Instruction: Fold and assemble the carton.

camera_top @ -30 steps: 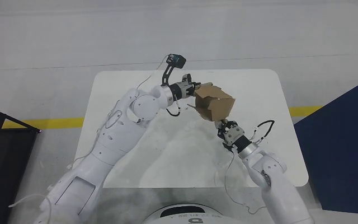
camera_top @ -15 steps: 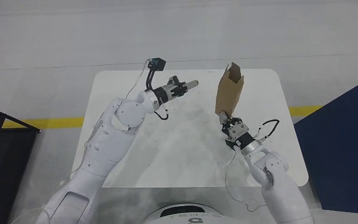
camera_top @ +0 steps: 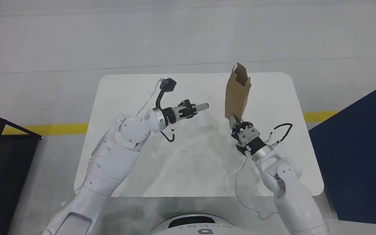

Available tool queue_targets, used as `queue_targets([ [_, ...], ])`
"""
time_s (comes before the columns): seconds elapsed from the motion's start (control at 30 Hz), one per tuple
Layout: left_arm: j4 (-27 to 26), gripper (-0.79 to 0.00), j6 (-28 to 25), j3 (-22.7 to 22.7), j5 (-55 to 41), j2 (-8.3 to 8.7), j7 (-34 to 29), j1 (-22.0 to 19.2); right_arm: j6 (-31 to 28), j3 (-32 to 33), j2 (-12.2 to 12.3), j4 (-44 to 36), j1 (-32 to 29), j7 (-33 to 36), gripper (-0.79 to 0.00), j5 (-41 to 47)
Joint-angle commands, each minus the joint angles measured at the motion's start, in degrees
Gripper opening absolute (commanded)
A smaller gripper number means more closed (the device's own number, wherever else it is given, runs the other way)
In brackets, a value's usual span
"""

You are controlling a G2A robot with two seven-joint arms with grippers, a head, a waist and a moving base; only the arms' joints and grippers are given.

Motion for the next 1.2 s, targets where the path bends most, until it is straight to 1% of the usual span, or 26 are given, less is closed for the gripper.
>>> queue_targets([
  [0.0,1.7,0.000,-1.4,0.4,-0.3,0.00,-0.1,-0.1,0.6,-0.2,0.0,-0.2,0.1,0.3,-0.785,-0.8],
  [0.13,2.5,0.000,-4.5,0.2,-3.4,0.05,-1.3,-0.2,1.1,-0.7,0.1,-0.3,0.4,0.3,-0.785,-2.6],
  [0.27,0.7,0.000,-5.2,-2.0,-7.9,0.13,1.6,0.2,0.3,-1.2,0.0,-0.3,0.9,0.3,-0.785,-4.8],
  [0.37,-1.8,0.000,-4.9,-3.1,-9.8,0.19,3.2,0.5,-1.2,-1.8,-0.1,0.0,1.2,0.3,-0.785,-6.4],
  [0.43,-4.0,0.000,-3.6,-3.3,-10.2,0.15,4.5,0.5,-2.3,-2.2,-0.2,0.3,1.5,0.0,-0.785,-7.2],
  [0.57,-7.6,0.000,-1.4,-2.2,-8.9,-0.11,7.3,-0.5,-4.2,-3.1,-0.4,0.8,1.9,-0.4,-0.785,-8.5],
  [0.67,-8.8,0.000,0.1,-0.8,-5.9,-0.41,10.1,-1.7,-5.4,-3.4,-0.5,1.0,2.1,-0.6,-0.785,-9.0],
  [0.77,-8.2,0.000,5.0,1.8,-0.7,-0.91,12.8,-4.0,-6.3,-3.6,-0.6,1.1,2.1,-0.6,-0.785,-9.4],
  [0.87,-6.2,0.000,7.8,4.5,0.5,-1.64,14.1,-6.5,-6.9,-3.6,-0.7,1.1,1.9,-0.3,-0.785,-9.7],
  [1.0,-3.8,0.000,8.1,7.0,1.2,-2.37,14.2,-9.1,-7.4,-3.4,-0.7,1.1,1.4,0.0,-0.785,-9.6],
  [1.17,-1.8,0.000,7.4,9.1,1.7,-2.99,12.9,-11.2,-7.3,-3.0,-0.8,1.1,1.1,0.1,-0.785,-9.3],
])
